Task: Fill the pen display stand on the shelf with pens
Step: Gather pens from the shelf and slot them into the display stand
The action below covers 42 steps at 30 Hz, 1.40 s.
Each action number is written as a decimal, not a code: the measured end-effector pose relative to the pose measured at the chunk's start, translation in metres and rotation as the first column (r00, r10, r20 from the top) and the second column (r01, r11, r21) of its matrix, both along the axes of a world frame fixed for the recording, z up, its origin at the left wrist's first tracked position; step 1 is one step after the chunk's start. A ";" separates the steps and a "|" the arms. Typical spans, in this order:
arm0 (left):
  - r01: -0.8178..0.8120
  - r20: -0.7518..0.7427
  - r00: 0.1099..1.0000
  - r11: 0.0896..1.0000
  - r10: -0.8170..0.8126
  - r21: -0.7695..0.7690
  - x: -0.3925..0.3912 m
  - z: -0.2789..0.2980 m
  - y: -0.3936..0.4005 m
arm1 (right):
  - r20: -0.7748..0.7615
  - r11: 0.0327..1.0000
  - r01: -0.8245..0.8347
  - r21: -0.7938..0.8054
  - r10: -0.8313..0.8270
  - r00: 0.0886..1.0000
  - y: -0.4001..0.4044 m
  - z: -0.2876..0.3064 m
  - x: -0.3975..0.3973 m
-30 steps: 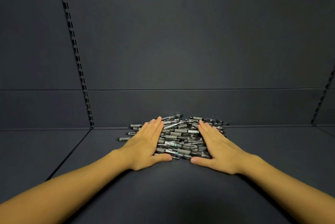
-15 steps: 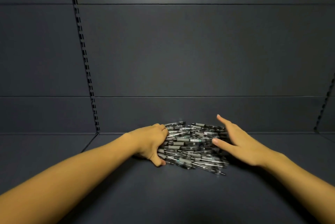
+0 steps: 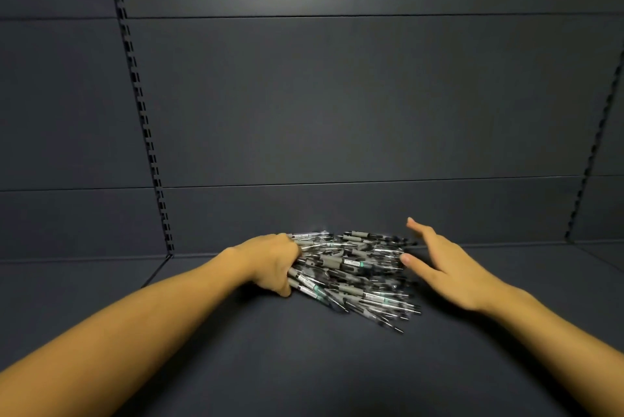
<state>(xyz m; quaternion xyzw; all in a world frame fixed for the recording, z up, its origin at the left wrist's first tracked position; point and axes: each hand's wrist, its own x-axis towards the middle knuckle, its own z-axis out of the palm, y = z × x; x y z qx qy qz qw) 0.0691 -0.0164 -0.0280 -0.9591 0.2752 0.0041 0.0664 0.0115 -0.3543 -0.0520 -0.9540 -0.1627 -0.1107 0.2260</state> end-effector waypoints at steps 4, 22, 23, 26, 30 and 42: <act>-0.024 0.028 0.999 1.000 0.025 -0.014 -0.001 0.007 0.000 | 0.025 1.000 0.011 0.013 -0.012 1.000 -0.002 0.002 0.004; -0.134 0.251 0.956 0.986 0.154 -0.094 0.001 0.038 0.019 | 0.044 0.999 0.002 0.052 -0.004 0.999 0.010 0.002 0.020; -0.143 0.259 0.952 0.986 0.161 -0.088 0.001 0.038 0.021 | 0.043 0.999 0.001 0.052 -0.003 0.999 0.011 0.002 0.021; -0.172 0.301 0.934 0.981 0.192 -0.094 0.004 0.036 0.031 | 0.041 0.999 -0.017 0.044 0.015 0.999 0.017 0.002 0.025; -0.208 0.351 0.904 0.968 0.245 -0.142 0.004 0.032 0.048 | 0.038 0.997 -0.062 0.034 0.061 0.997 0.029 0.001 0.034; -0.400 0.261 0.859 0.896 0.440 -0.195 -0.039 0.031 0.124 | 0.074 0.973 -0.215 -0.080 0.221 0.972 0.126 0.016 0.053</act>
